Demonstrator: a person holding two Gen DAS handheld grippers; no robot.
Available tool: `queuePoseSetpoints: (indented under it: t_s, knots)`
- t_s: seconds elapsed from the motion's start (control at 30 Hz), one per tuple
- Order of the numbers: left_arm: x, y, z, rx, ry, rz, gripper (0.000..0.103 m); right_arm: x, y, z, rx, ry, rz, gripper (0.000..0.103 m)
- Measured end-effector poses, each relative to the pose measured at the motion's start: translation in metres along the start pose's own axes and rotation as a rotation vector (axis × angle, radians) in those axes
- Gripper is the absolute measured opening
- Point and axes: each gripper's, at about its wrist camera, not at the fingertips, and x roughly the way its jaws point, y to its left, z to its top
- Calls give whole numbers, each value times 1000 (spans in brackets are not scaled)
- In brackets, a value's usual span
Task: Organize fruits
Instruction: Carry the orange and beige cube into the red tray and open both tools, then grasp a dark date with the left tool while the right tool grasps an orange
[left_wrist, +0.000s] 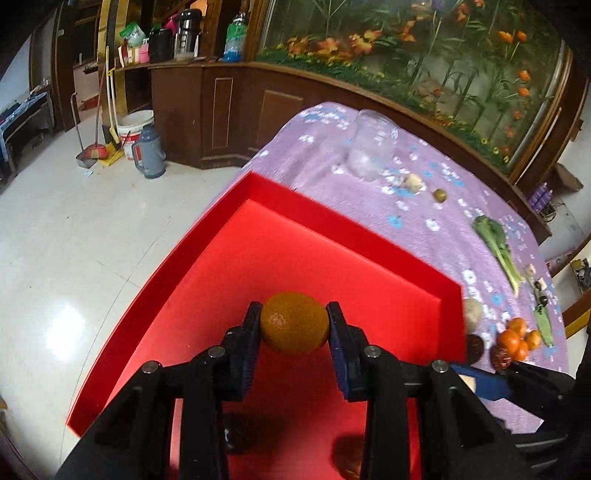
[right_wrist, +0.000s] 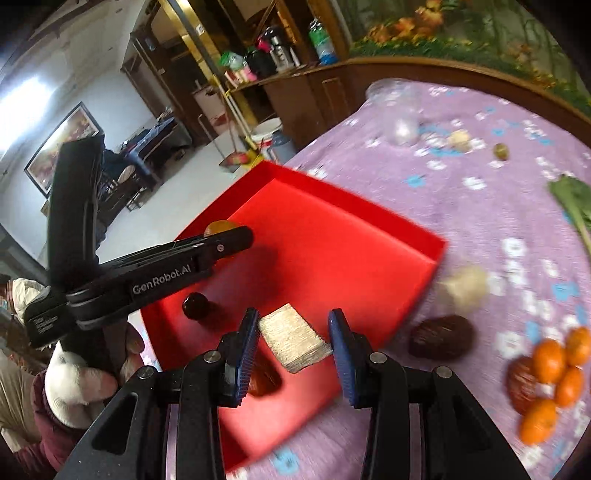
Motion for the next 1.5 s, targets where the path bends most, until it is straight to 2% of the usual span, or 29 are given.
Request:
queuePoseSetpoints:
  t_s: [0.27, 0.4, 0.43, 0.47, 0.53, 0.67, 0.83, 0.97, 1.17, 1.33, 1.5]
  knots:
    - [13, 6, -7, -33, 34, -3, 34, 35, 12, -4, -35, 47, -17, 43]
    - [6, 9, -8, -61, 26, -9, 46, 38, 15, -6, -38, 41, -31, 44]
    - [3, 9, -7, -68, 19, -11, 48, 38, 15, -6, -37, 35, -33, 48]
    - [-2, 10, -8, -75, 10, -14, 49, 36, 16, -6, -37, 28, -31, 55]
    - [-15, 11, -8, -87, -11, -14, 54, 25, 18, -7, -38, -2, -36, 62]
    - [-40, 11, -12, -107, -54, -16, 57, 2, 18, -7, -43, -44, -50, 62]
    - [-74, 7, -24, -143, -110, -50, 66, -45, 14, -20, -40, -112, -85, 62]
    - [-91, -7, -35, -144, -125, -95, 68, -89, -8, -41, 28, -174, -118, 63]
    - [-103, -48, -54, -72, -116, -158, 69, -157, -76, -97, 203, -253, -212, 66]
    - [-94, -83, -65, -7, -80, -187, 69, -195, -135, -151, 347, -253, -332, 66]
    - [-70, -118, -74, 60, -14, -204, 69, -210, -168, -177, 424, -250, -365, 65]
